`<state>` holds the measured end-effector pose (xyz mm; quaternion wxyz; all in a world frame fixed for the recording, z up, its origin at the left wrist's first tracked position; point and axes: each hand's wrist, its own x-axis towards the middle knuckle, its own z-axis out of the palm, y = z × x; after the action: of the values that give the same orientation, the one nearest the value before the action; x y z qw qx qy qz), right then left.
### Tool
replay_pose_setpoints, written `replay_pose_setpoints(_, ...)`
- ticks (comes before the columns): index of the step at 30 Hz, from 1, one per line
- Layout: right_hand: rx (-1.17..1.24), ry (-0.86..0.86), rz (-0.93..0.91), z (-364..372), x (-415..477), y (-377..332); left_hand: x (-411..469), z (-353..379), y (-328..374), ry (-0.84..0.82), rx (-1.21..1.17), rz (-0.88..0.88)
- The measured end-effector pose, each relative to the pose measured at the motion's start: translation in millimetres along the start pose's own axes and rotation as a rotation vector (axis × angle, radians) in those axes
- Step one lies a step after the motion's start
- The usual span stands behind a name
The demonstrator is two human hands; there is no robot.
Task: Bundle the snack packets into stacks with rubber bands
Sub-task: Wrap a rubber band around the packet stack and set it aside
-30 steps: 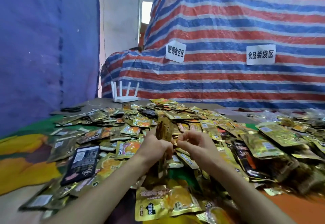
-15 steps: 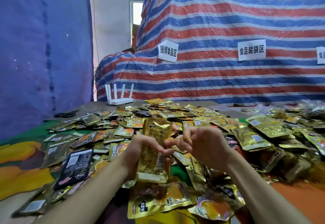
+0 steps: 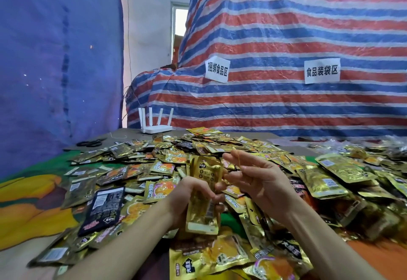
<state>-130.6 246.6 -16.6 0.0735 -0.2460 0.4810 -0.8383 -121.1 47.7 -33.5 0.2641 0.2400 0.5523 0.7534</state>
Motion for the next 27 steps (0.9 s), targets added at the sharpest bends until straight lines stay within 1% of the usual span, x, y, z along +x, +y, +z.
replay_pose_setpoints(2,0.002,0.012,-0.018,0.0,0.3,1.0,-0.2,-2.4,2.2,0.001,-0.063,0.008)
replay_pose_setpoints(5,0.047,-0.027,-0.007,6.2,-0.9,2.3,0.3,-3.1,2.4,-0.014,-0.058,0.019)
replay_pose_setpoints(7,0.009,-0.044,0.022,9.2,-2.1,3.7,1.4,-0.6,0.1,0.001,-0.041,0.018)
replay_pose_setpoints(9,-0.055,-0.053,0.041,10.3,-3.3,4.5,2.8,3.2,-1.8,0.054,-0.041,0.001)
replay_pose_setpoints(11,-0.118,-0.050,0.037,10.3,-4.2,4.5,3.2,6.9,-0.9,0.156,-0.033,-0.012)
replay_pose_setpoints(13,-0.138,-0.017,0.025,9.4,-3.7,4.7,4.0,8.8,1.5,0.324,-0.021,-0.011)
replay_pose_setpoints(15,-0.167,0.030,0.029,8.4,-2.9,6.3,6.6,6.7,4.4,0.508,-0.093,0.021)
replay_pose_setpoints(19,-0.271,0.109,0.077,15.1,-3.1,17.4,12.6,-3.5,10.0,0.826,-0.241,0.253)
replay_pose_setpoints(21,-0.301,0.112,0.081,23.3,-3.9,26.5,13.9,-5.8,10.8,0.946,-0.285,0.348)
replay_pose_setpoints(24,-0.341,0.103,0.036,36.0,-4.7,41.0,14.7,-1.1,10.4,1.029,-0.318,0.446)
replay_pose_setpoints(27,-0.359,0.126,-0.025,44.4,-4.6,50.3,13.1,5.8,11.0,1.007,-0.335,0.445)
